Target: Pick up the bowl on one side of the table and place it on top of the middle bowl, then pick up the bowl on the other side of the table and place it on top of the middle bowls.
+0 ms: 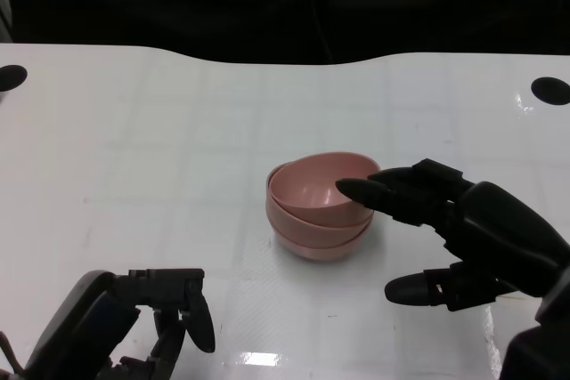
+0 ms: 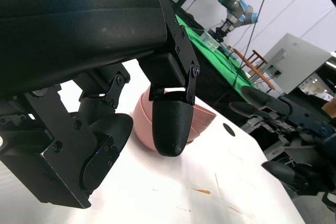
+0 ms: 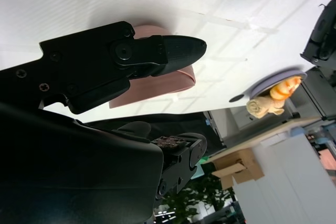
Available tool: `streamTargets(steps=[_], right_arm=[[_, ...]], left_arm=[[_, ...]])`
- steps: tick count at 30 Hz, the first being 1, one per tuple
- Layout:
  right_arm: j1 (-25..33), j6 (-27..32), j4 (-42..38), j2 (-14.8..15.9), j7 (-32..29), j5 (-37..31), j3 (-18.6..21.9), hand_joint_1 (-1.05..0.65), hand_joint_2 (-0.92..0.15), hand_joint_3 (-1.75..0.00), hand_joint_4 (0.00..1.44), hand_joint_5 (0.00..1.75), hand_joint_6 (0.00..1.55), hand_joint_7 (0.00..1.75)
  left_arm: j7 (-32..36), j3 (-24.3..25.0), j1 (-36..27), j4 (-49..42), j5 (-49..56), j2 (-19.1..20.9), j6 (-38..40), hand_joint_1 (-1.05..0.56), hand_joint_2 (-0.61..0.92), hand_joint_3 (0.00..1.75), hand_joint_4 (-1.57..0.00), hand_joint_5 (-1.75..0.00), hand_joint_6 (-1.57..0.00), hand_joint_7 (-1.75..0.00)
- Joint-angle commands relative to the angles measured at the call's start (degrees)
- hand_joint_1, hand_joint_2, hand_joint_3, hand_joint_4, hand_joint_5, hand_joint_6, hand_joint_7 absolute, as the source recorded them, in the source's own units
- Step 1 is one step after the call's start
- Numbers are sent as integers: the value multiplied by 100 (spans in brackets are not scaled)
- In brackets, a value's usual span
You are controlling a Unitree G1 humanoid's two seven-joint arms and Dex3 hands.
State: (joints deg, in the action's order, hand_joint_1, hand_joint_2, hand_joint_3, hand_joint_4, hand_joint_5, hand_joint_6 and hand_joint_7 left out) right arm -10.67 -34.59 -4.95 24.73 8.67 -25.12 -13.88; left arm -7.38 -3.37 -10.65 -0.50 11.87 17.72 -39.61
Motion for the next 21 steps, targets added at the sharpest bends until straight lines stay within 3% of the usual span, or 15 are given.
streamTargets(steps=[1, 6, 10, 13, 18, 21], right_arm=[[130, -151, 71, 54, -91, 68, 129, -76, -92, -28, 0, 51, 19, 1], [136, -185, 57, 33, -77, 56, 156, -75, -92, -27, 0, 52, 19, 1], [1176, -360, 538, -145, -581, 105, 429, -50, -92, -11, 3, 82, 35, 11], [1362, -583, 506, -254, -867, 34, 522, -41, -92, -6, 6, 95, 42, 18], [1443, -812, 347, -345, -1114, -31, 603, -37, -92, -4, 9, 102, 47, 23], [1471, -783, 279, -428, -1229, -2, 662, -26, -92, -4, 31, 107, 61, 35]], left_arm=[[-56, 19, -35, 40, -9, 65, 45, 12, 13, 168, -91, -166, -91, -140], [-55, 18, -36, 42, -9, 66, 49, 12, 13, 169, -91, -167, -91, -141], [-53, 7, -2, 10, 2, 70, 45, 14, 13, 169, -91, -168, -91, -141], [-54, 3, 18, -25, -2, 77, 15, 15, 13, 168, -91, -168, -91, -141], [-53, 2, 33, -51, 13, 95, 0, 15, 14, 168, -91, -168, -91, -141], [-52, 4, 38, -74, 12, 96, 1, 13, 14, 167, -91, -168, -91, -140]])
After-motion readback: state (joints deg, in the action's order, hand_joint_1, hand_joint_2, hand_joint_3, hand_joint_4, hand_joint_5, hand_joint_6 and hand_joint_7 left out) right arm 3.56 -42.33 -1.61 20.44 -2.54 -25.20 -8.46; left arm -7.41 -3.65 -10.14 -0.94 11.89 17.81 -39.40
